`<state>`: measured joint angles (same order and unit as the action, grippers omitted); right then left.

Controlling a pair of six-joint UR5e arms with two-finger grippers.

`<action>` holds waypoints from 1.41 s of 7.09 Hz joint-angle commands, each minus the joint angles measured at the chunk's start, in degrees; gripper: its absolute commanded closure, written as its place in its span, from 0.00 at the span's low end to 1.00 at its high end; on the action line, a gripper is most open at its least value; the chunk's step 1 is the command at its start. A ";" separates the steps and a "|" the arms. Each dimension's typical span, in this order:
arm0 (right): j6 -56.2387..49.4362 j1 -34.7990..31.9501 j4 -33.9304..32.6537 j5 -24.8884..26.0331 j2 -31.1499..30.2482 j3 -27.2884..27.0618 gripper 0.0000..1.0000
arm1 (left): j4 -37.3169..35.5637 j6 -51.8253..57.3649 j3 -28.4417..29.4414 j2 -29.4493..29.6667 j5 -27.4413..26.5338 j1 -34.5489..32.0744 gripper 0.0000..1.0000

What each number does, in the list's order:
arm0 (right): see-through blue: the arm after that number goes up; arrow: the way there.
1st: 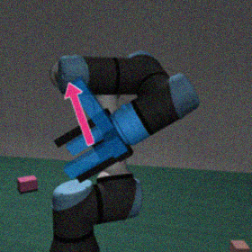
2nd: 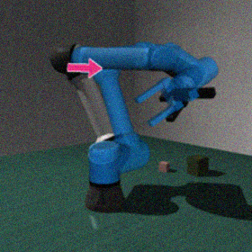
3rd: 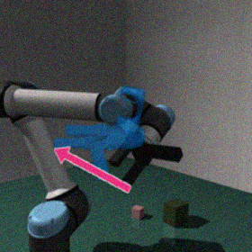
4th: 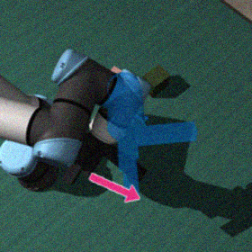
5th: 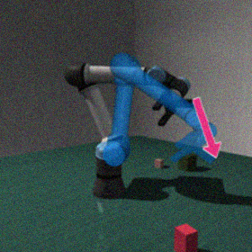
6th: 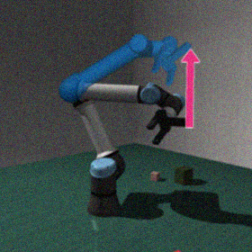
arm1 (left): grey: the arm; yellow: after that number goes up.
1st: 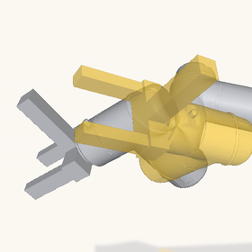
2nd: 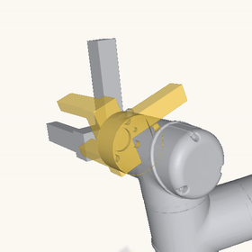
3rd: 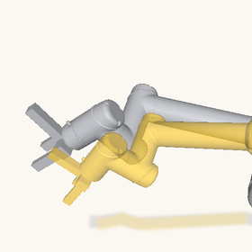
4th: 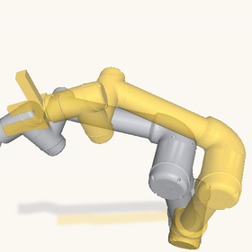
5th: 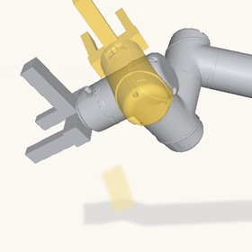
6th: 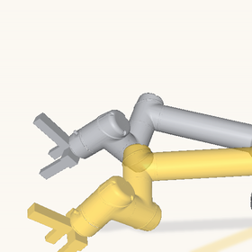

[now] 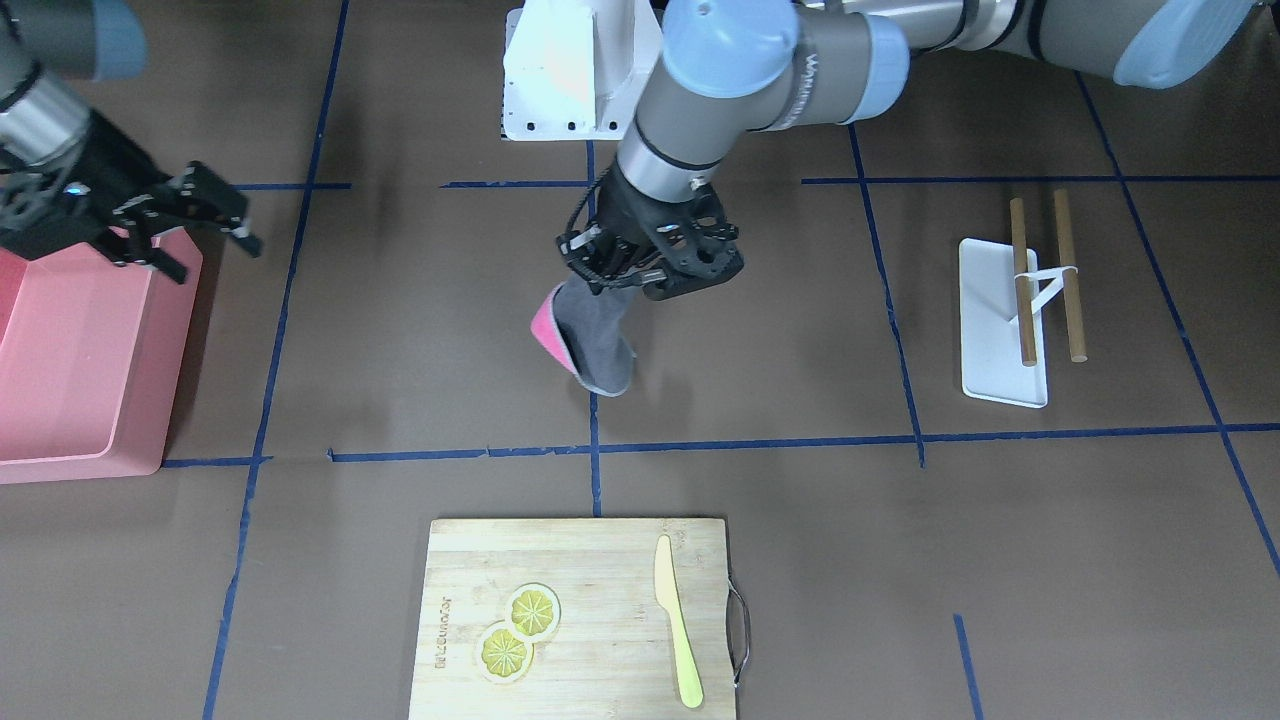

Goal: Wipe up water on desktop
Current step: 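Lift the cloth with the left gripper toward the table center while the right gripper approaches, then grasp the cloth with the right gripper beside the left gripper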

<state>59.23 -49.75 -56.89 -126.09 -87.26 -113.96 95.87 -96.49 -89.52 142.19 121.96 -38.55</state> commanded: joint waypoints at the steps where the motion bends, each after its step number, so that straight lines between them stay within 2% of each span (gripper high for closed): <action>1: 2.29 6.14 0.03 2.08 7.77 -0.38 0.00 | 1.24 -5.28 4.18 4.58 -2.24 2.85 1.00; 2: 2.29 7.46 -0.15 5.13 10.59 -0.38 0.00 | 2.12 -6.60 4.62 4.67 -2.34 3.13 1.00; 3: 2.29 10.95 -0.15 12.81 12.27 -1.08 0.00 | 2.22 -8.17 5.41 5.63 -2.34 3.65 1.00; 5: 1.86 20.96 -0.24 31.79 12.46 -2.84 0.01 | 2.22 -13.43 8.48 8.44 -2.43 4.01 1.00; 9: 0.45 27.67 -0.41 45.64 12.81 -2.76 0.03 | 2.13 -20.40 7.44 9.07 -2.43 3.92 1.00; 10: 0.45 28.21 -0.41 46.98 12.73 -2.76 0.04 | 2.05 -20.58 7.00 9.07 -2.43 3.92 1.00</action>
<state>59.79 -22.71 -57.27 -81.82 -74.50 -116.72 98.00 -116.59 -82.05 151.22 119.50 -34.61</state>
